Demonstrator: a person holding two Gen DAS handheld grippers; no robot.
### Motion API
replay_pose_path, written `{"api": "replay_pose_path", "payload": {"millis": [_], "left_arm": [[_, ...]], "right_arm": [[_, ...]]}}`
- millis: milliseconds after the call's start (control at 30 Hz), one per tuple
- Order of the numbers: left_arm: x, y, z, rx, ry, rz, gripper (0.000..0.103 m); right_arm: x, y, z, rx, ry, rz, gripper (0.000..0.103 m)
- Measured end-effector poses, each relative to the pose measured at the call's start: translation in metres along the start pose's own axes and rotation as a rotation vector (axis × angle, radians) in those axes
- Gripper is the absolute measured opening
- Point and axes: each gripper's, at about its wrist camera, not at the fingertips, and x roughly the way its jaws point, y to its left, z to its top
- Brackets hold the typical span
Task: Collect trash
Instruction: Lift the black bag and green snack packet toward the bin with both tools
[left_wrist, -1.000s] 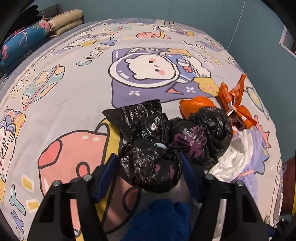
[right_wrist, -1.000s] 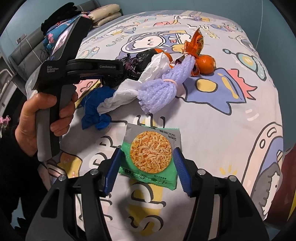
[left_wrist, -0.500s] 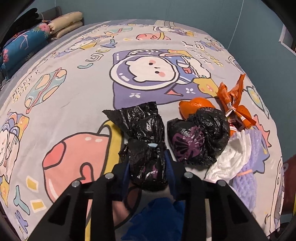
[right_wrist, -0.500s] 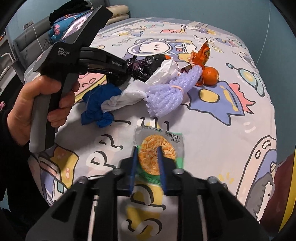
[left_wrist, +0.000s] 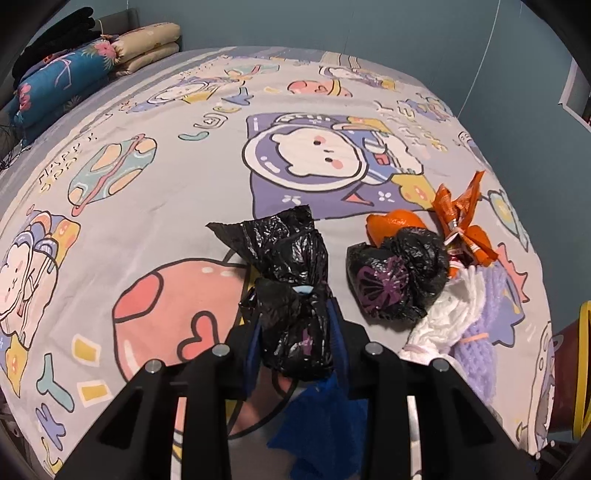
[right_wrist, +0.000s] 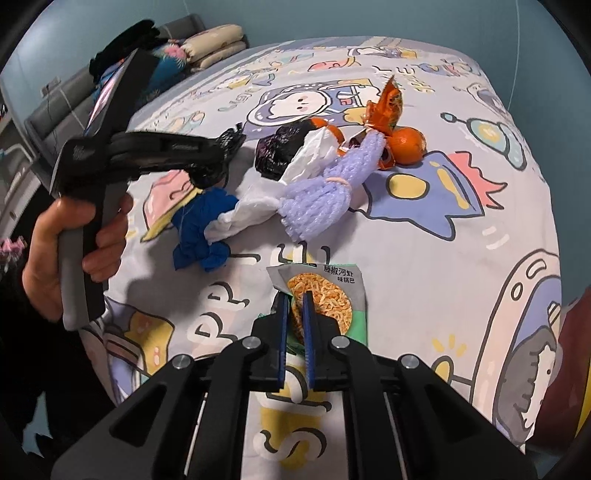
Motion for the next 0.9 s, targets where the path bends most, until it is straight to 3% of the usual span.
{"api": "replay_pose_path", "payload": {"millis": [900], "left_arm": [[-0.081, 0.001, -0.015, 0.011, -0.103, -0.077, 0.03]], "right_arm": [[-0.064, -0.007, 0.01, 0.064, -0.099, 0.046, 0.007]]}}
